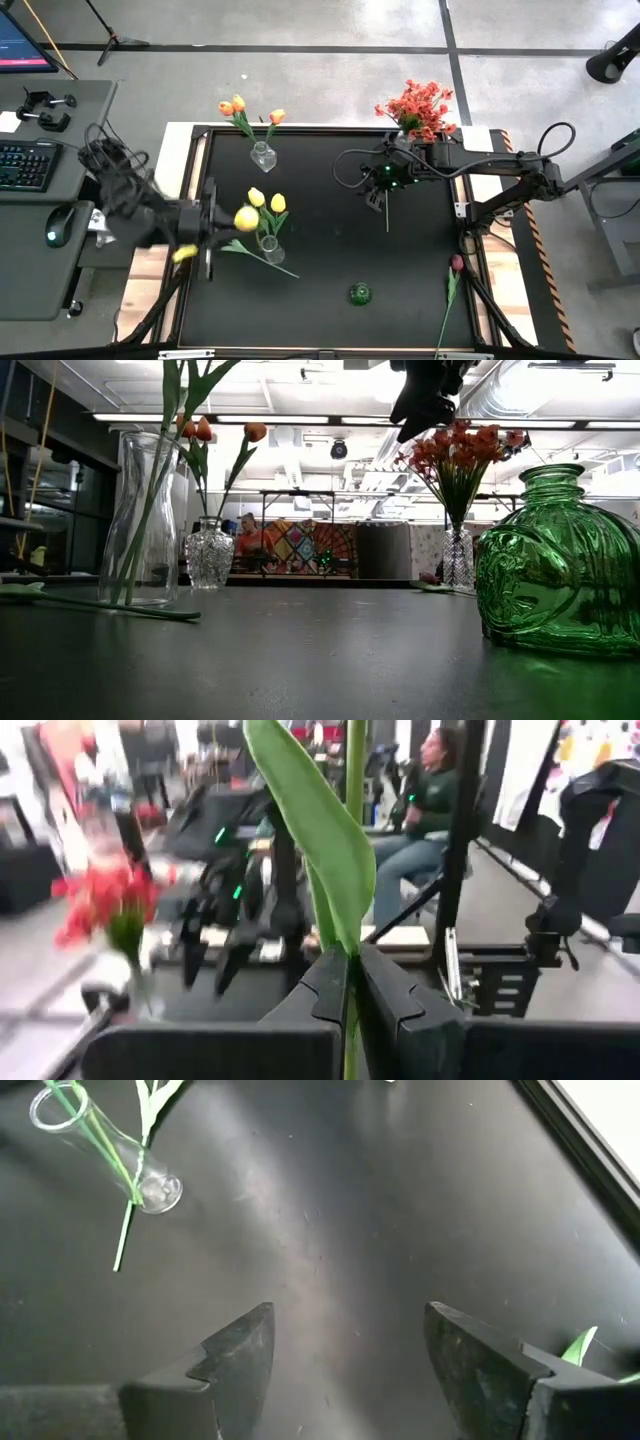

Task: Sort flowers into vase by color
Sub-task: Put the yellow flower into the bottom left transparent vase

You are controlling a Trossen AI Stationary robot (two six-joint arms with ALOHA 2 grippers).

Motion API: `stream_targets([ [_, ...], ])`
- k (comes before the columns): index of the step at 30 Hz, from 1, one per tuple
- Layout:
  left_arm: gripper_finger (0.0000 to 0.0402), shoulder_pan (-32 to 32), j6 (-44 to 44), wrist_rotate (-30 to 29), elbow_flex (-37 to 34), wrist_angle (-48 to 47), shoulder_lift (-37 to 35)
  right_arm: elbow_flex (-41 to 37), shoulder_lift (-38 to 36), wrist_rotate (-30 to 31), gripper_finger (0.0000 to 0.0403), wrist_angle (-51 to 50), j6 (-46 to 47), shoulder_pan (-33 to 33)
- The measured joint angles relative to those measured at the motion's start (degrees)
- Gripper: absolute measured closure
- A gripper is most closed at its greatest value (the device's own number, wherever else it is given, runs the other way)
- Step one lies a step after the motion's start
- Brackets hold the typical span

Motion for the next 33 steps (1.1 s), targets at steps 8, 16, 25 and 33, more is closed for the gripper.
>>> stream_targets([
  [8, 0.0401, -0.62, 2.65, 2.35, -27.79, 27.38, -15.70, 0.00, 0.00, 0.02, 0.0159, -0.59, 1.12, 0.15],
  [16, 0.0401, 1.84, 11.73, 1.07, -47.21, 52.42, -25.96, 0.00, 0.00, 1.57, 0.0159, -0.59, 1.59, 0.13],
  [25, 0.0401, 2.00, 10.37, -4.95, -48.35, 47.42, -26.41, 0.00, 0.00, 1.61, 0.0159, -0.59, 1.99, 0.13],
  [33, 0.0401, 2.00, 2.66, -4.72, -48.35, 41.06, -26.46, 0.00, 0.00, 3.75, 0.0159, -0.59, 1.98, 0.11],
])
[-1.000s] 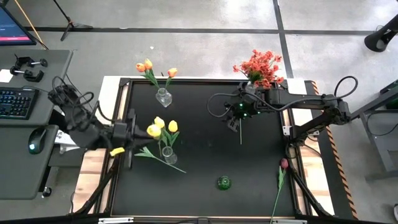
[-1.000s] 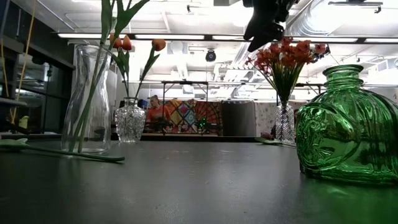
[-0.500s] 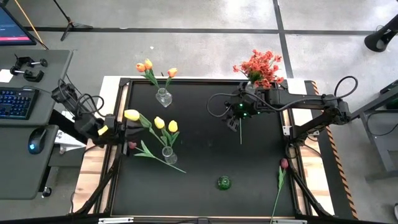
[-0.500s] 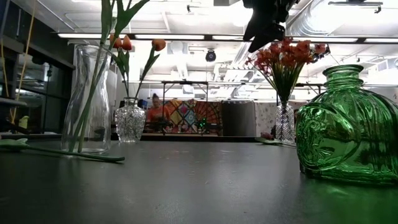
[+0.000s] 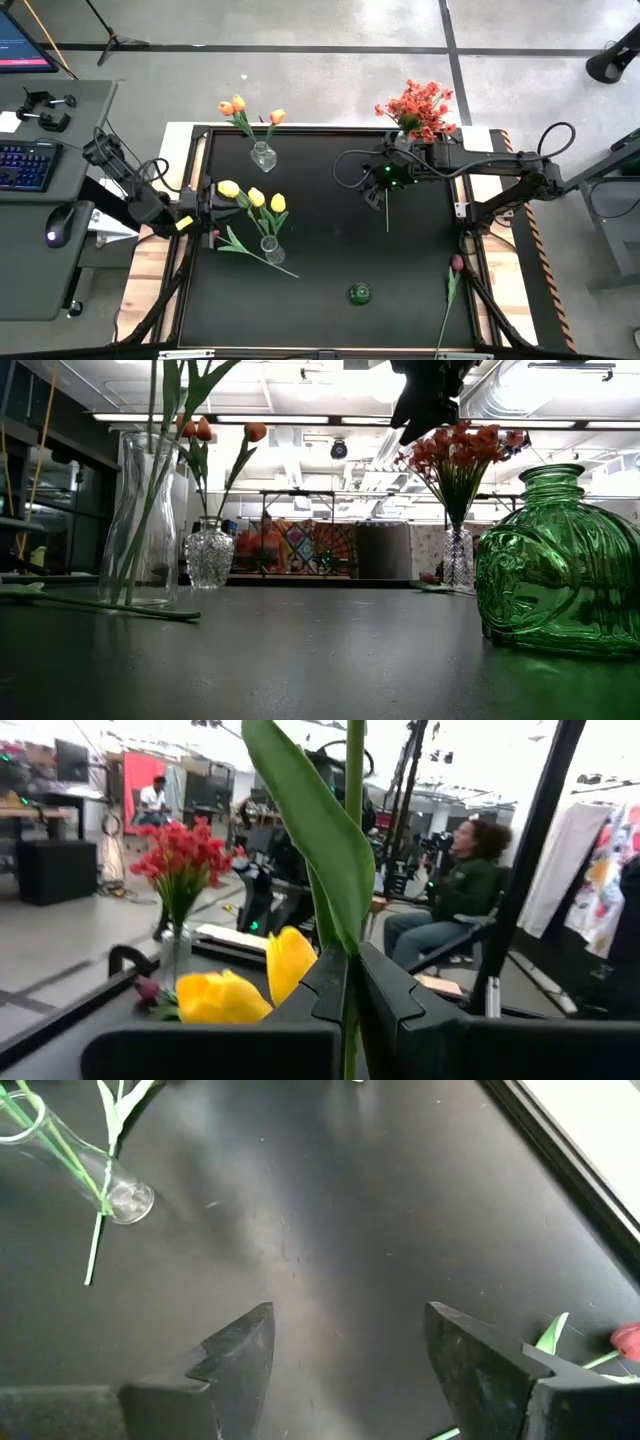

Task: Sort flowers into vase by color
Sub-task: Put the yellow flower into the bottom left transparent vase

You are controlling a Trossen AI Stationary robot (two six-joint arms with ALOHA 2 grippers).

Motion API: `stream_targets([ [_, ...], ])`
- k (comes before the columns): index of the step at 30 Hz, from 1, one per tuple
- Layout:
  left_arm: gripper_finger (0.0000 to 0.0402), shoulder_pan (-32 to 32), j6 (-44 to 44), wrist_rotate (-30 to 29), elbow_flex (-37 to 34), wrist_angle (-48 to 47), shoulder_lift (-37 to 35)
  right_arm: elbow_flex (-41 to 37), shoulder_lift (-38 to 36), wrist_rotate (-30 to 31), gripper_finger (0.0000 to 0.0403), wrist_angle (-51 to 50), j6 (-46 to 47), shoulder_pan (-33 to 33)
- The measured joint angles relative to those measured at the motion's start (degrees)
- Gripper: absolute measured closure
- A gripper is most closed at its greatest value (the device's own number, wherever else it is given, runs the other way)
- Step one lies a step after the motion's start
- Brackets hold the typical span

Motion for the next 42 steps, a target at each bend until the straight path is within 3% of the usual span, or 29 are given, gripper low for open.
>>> stream_targets([
  [12, 0.0379, 0.00, -6.58, -3.37, 0.00, -4.31, 0.04, 0.00, 0.00, 0.13, 0.0159, 0.00, -1.06, 0.00],
  [22, 0.0266, -0.62, -13.92, -2.81, 0.23, -4.32, 0.02, 0.00, 0.00, -0.12, 0.0159, 0.00, -2.56, 0.02],
  [29, 0.0202, -3.52, -15.80, 0.02, 5.31, -6.66, 0.09, 0.00, 0.00, -0.91, 0.0159, -0.02, -3.56, 0.02],
  [32, 0.0191, -5.09, -18.44, 2.03, 8.48, -11.08, 0.28, 0.00, 0.00, -2.10, 0.0159, -0.03, -4.18, 0.02],
  [37, 0.0191, -6.01, -23.64, 0.13, 11.45, -21.58, 2.18, 0.00, 0.00, -2.24, 0.0159, -0.02, -4.76, 0.02],
  [42, 0.0192, -4.20, -28.48, 0.04, 11.30, -24.04, 6.11, 0.02, 0.00, -2.24, 0.0159, -0.02, -4.75, 0.02],
])
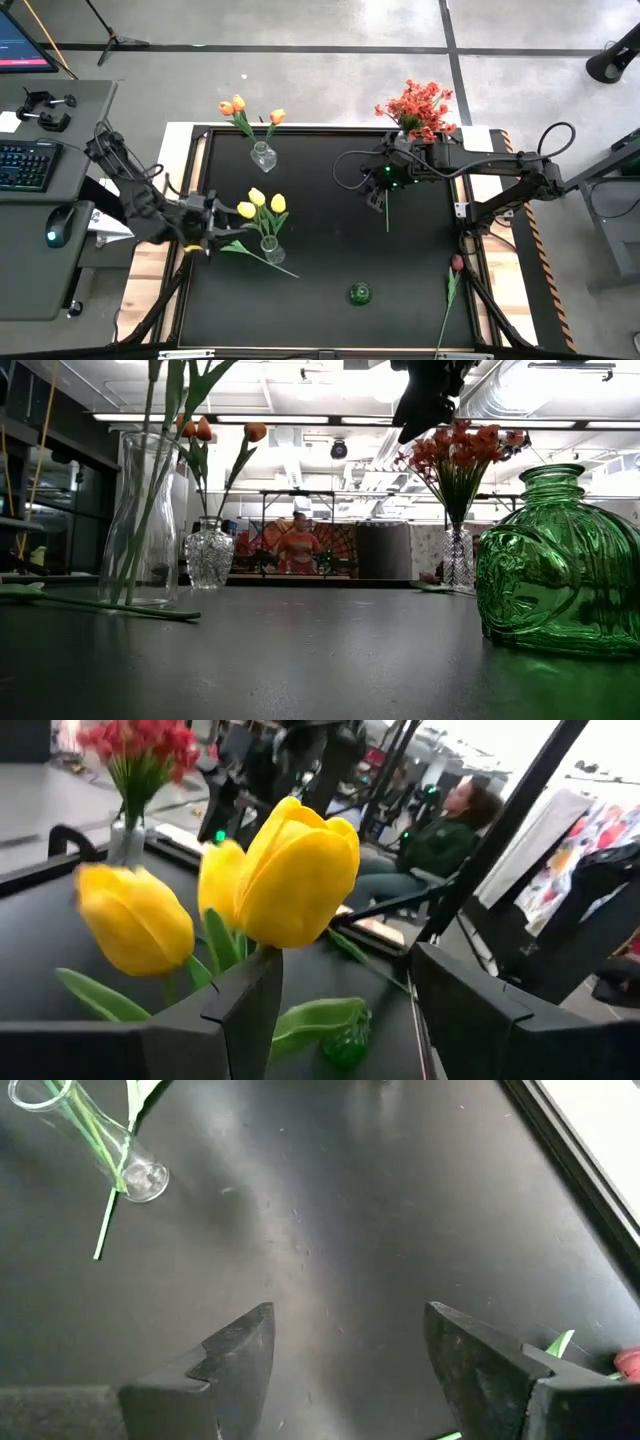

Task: Sort flowers into vase by color
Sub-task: Put the yellow flower into the bottom left transparent vase, then put the top dark red flower into the green vase

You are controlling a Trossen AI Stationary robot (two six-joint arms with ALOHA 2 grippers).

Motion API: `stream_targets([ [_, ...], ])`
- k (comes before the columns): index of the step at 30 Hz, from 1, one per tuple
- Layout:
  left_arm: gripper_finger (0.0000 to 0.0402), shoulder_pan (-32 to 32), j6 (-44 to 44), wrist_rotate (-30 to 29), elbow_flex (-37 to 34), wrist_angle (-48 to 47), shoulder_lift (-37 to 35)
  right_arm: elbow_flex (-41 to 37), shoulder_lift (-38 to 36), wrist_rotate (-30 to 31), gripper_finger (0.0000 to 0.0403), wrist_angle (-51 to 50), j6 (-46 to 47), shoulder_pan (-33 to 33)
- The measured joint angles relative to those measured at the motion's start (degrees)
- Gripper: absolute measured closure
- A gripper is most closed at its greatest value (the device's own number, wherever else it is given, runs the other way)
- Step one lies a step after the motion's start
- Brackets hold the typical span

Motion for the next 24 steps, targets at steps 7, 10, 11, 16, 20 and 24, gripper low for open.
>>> stream_targets([
  [7, 0.0192, 1.16, -9.39, 7.83, 0.00, -6.19, 3.44, 0.00, 0.00, 0.00, 0.0159, 0.00, 0.17, -0.02],
  [10, 0.0192, 1.14, -15.24, 12.26, 0.00, -11.82, 3.47, 0.00, 0.00, 0.00, 0.0159, 0.00, 0.17, -0.02],
  [11, 0.0192, 1.14, -17.25, 13.54, 0.00, -13.59, 3.47, -0.02, 0.00, 0.00, 0.0159, 0.00, 0.19, -0.02],
  [16, 0.0192, 1.14, -26.13, 20.50, 0.02, -22.86, 3.45, 0.00, 0.00, 0.01, 0.0159, 0.00, 0.82, -0.02],
  [20, 0.0192, 1.09, -34.09, 30.14, 0.02, -30.72, 5.40, 0.00, 0.00, -0.21, 0.0159, 0.00, 1.82, 0.00],
  [24, 0.0193, -0.09, -39.26, 39.66, 0.00, -31.88, 8.66, 0.00, 0.00, -1.29, 0.0160, 0.02, 2.30, 0.02],
])
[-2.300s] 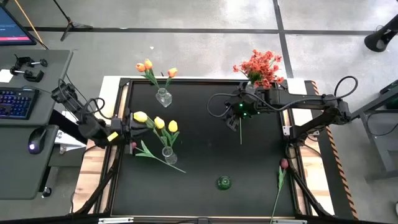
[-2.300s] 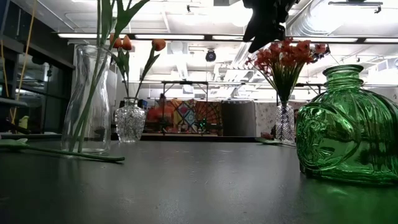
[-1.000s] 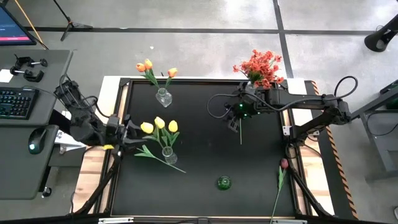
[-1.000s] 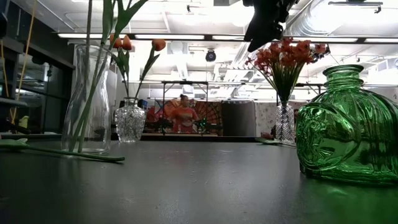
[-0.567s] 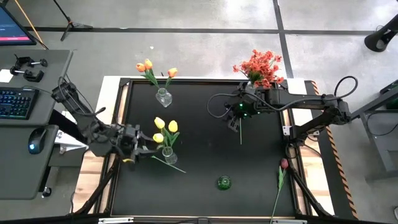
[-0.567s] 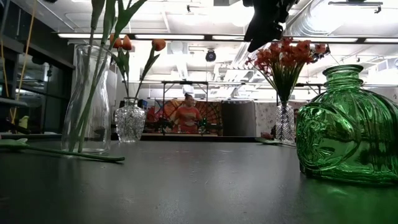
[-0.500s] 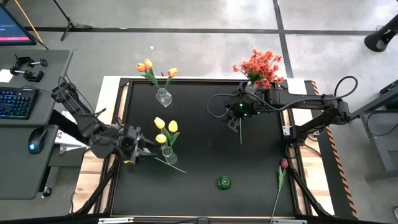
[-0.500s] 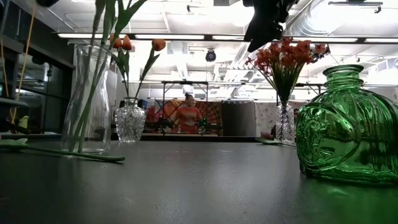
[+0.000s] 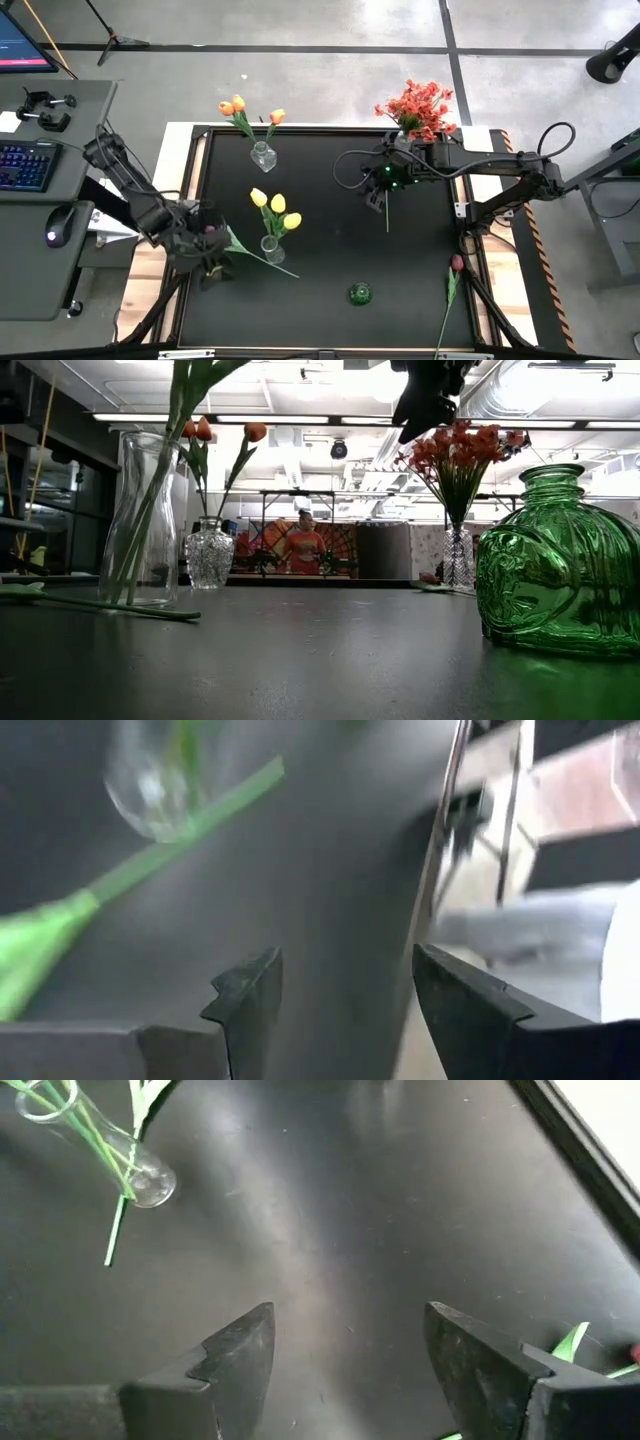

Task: Sort flowers into vase by color
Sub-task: Put the top dark red flower into the green vase

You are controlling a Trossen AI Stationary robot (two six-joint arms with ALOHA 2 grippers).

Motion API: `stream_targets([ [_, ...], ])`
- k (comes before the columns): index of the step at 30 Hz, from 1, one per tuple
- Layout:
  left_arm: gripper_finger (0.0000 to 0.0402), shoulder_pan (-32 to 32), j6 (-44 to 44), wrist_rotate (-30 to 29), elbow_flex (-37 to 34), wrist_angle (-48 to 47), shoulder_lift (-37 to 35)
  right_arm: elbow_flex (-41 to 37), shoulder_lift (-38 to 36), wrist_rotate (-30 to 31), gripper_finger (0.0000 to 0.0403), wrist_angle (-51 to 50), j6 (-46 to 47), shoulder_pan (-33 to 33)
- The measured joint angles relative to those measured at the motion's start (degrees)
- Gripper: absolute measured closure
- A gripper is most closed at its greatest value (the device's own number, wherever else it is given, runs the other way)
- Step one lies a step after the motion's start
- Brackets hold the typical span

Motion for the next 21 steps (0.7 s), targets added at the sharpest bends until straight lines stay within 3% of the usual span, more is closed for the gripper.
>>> stream_targets([
  [7, 0.0193, -5.83, -14.52, 7.77, 0.00, 0.24, 4.95, 0.00, 0.00, -2.91, 0.0160, -0.01, -0.12, 0.00],
  [12, 0.0193, -10.17, -30.62, 5.21, 0.00, 0.84, 9.94, 0.00, 0.00, -8.19, 0.0160, -0.12, 0.38, 0.01],
  [16, 0.0193, -11.92, -36.80, 4.35, 0.00, 5.63, 14.90, 0.00, 0.00, -11.84, 0.0159, -3.44, 2.89, 0.85],
  [21, 0.0193, -13.31, -40.95, 1.90, 0.00, 16.04, 21.32, -2.00, -0.17, -7.24, 0.0160, -12.73, 10.33, 3.05],
])
